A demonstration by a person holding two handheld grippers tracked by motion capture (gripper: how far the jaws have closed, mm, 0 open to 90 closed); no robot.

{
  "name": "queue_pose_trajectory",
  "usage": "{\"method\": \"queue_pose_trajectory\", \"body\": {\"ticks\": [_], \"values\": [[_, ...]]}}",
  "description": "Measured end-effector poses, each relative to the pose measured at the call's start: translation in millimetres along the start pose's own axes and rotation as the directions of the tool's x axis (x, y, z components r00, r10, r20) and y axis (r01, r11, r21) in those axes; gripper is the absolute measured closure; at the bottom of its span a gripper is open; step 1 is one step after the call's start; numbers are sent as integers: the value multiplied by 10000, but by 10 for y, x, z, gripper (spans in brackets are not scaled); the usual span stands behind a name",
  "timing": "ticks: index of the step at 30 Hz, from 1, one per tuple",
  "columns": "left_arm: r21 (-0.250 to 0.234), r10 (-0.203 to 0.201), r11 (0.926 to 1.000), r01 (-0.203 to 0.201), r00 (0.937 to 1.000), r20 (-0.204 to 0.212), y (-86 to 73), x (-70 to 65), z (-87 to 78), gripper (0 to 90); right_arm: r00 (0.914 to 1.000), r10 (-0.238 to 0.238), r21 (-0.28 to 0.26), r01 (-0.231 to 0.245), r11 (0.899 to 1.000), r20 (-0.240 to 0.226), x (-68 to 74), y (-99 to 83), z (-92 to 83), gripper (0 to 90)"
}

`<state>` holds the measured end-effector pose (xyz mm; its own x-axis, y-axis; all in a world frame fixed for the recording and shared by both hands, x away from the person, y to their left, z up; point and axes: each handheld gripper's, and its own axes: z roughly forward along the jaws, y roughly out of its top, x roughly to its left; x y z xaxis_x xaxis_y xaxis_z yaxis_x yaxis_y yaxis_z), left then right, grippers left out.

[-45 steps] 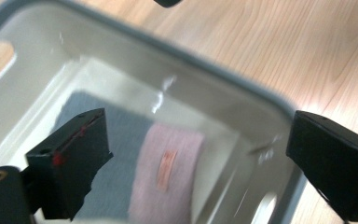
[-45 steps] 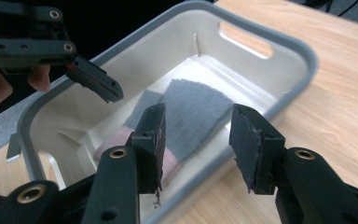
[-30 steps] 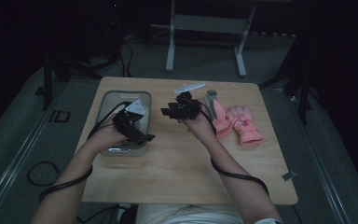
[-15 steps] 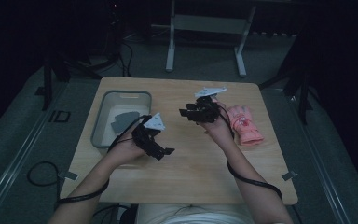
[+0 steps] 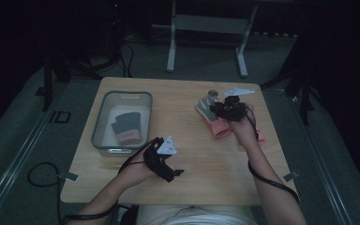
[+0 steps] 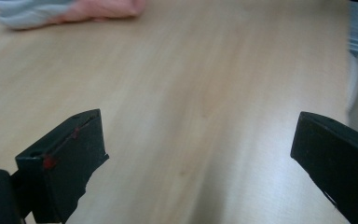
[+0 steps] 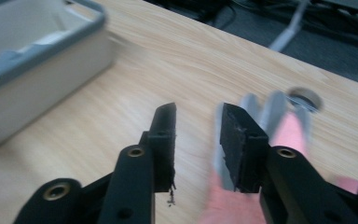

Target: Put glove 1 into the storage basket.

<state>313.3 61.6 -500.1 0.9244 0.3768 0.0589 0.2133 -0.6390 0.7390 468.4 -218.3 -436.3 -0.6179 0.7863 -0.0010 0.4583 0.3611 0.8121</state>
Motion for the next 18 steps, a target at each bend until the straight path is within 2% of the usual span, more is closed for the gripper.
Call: {"method": "queue_pose_trajectory", "body": {"ticks": [3,5,6,9,11,13,18], "values": [[-100,-233,9997,234,9996,127,-84,-36,74,26,9995,7,172,-12,9999,305,-140,-22,55,661],[-74,-176,9998,175,9997,-154,-138,-75,118,26,9990,-59,367,43,9993,435,-210,-43,117,661],[-200,-364,9991,361,9992,-177,-164,-100,145,26,9987,-153,436,132,9990,490,-234,-55,154,661],[-269,-385,9989,373,9982,-449,-236,-156,189,26,9970,-556,900,505,9947,547,-280,-86,293,652],[-479,-444,9980,407,9958,-802,-286,-194,213,26,9960,-779,1178,723,9904,442,-296,-101,393,644],[-624,-558,9968,495,9932,-1026,-334,-218,227,26,9964,-795,1456,746,9865,280,-308,-110,493,635],[-728,-803,9948,711,9879,-1327,-433,-245,237,26,9953,-966,2169,934,9717,43,-329,-152,715,616]]}}
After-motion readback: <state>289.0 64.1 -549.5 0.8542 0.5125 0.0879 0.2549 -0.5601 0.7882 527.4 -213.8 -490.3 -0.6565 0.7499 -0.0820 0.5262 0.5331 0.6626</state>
